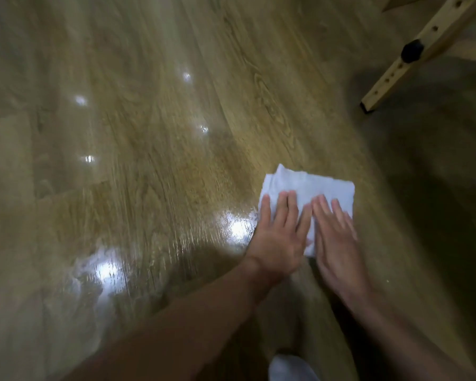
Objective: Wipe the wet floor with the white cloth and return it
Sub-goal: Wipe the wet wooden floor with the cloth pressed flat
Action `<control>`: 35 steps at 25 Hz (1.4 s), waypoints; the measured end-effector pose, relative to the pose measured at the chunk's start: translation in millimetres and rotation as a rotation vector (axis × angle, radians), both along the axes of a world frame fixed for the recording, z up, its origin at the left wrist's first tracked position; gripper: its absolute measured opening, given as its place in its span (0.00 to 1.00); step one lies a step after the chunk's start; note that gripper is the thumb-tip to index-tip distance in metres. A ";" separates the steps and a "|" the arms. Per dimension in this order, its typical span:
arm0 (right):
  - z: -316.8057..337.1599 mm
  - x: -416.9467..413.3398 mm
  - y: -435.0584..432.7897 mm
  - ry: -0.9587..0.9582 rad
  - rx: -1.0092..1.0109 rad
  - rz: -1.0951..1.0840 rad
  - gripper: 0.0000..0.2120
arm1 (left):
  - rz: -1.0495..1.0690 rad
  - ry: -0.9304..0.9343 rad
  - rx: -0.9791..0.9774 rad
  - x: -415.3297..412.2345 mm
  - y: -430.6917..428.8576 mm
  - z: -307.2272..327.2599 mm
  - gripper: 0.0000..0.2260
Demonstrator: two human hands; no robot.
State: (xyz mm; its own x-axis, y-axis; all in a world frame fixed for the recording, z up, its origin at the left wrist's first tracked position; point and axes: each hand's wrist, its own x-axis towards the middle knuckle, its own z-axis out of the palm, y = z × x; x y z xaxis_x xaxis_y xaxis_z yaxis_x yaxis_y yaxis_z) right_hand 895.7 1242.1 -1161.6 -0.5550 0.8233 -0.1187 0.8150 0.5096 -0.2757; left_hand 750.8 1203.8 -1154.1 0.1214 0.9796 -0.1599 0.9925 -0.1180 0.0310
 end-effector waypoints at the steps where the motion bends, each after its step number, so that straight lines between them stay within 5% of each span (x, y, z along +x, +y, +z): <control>1: -6.4 1.6 -22.2 -0.018 0.028 0.004 0.25 | -0.117 0.032 0.038 -11.0 -16.3 1.2 0.26; 6: 3.2 -71.8 -33.8 0.038 0.026 0.042 0.25 | -0.343 0.220 0.004 -103.3 -12.0 29.6 0.27; 12: 1.6 -190.8 -43.8 0.040 0.065 0.345 0.27 | -0.023 0.257 0.006 -200.8 -78.9 33.8 0.28; 18: 1.8 -167.2 -64.2 -0.122 0.120 0.802 0.30 | 0.140 0.101 -0.079 -188.8 -153.8 22.9 0.26; 24: -2.4 -315.2 -57.4 -0.117 0.150 0.984 0.28 | 0.600 0.020 -0.124 -289.1 -178.3 23.6 0.29; 29: -2.7 -290.3 -67.1 -0.033 0.169 1.098 0.26 | 0.635 0.047 -0.035 -254.4 -202.3 17.7 0.25; 35: 4.3 -313.8 -103.9 -0.056 0.220 1.407 0.25 | 0.870 0.022 -0.339 -223.2 -244.2 54.3 0.27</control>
State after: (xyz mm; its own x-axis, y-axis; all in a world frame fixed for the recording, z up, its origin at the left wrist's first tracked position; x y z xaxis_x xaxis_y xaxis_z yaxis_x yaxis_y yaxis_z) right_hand 581.9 1138.3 -1157.3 -0.9111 -0.3968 -0.1115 -0.3910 0.9177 -0.0707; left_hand 527.6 959.6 -1099.7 -0.6397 0.6251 -0.4473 0.7281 0.6792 -0.0921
